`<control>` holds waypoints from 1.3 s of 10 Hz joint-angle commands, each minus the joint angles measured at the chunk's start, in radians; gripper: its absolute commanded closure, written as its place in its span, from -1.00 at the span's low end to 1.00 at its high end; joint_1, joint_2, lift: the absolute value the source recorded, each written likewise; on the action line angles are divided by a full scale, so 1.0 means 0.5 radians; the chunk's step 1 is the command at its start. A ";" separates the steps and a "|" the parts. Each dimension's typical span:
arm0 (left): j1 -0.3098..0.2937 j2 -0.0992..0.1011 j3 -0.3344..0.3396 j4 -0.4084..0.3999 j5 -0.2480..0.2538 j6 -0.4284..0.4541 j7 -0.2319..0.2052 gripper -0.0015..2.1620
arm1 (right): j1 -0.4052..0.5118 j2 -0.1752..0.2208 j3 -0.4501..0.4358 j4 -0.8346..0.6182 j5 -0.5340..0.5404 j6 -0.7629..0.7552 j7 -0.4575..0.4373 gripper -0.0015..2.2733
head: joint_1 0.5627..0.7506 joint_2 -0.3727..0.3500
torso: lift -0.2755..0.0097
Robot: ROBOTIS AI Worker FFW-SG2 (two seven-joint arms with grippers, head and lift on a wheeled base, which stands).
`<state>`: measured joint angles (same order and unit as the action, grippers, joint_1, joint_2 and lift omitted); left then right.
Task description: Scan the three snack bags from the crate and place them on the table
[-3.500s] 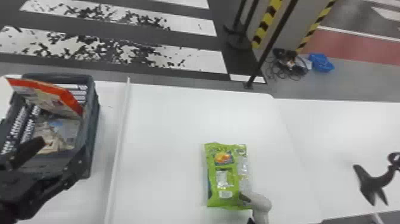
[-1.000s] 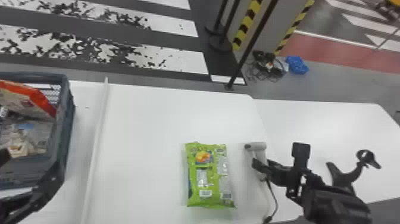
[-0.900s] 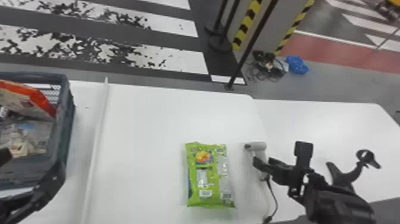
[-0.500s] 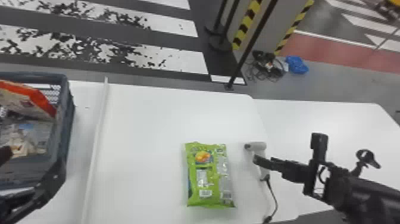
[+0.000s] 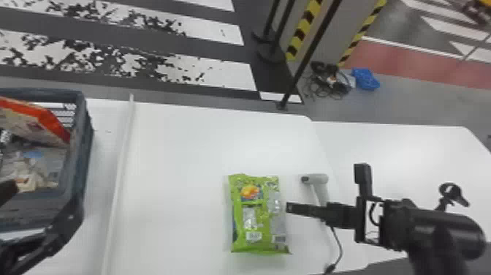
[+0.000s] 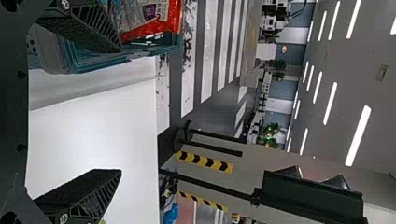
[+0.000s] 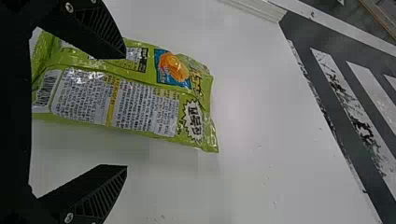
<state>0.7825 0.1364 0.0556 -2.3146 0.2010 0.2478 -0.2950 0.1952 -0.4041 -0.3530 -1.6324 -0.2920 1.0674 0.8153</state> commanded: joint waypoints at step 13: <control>0.003 0.006 -0.016 -0.022 -0.003 0.006 0.013 -0.93 | -0.096 0.075 0.261 0.307 0.124 -0.504 0.011 0.88 | 0.41 -0.57 | 0.68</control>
<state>0.7883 0.1403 0.0495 -2.3295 0.1994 0.2504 -0.2883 0.1396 -0.3667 -0.2129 -1.4689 -0.2205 0.8125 0.8205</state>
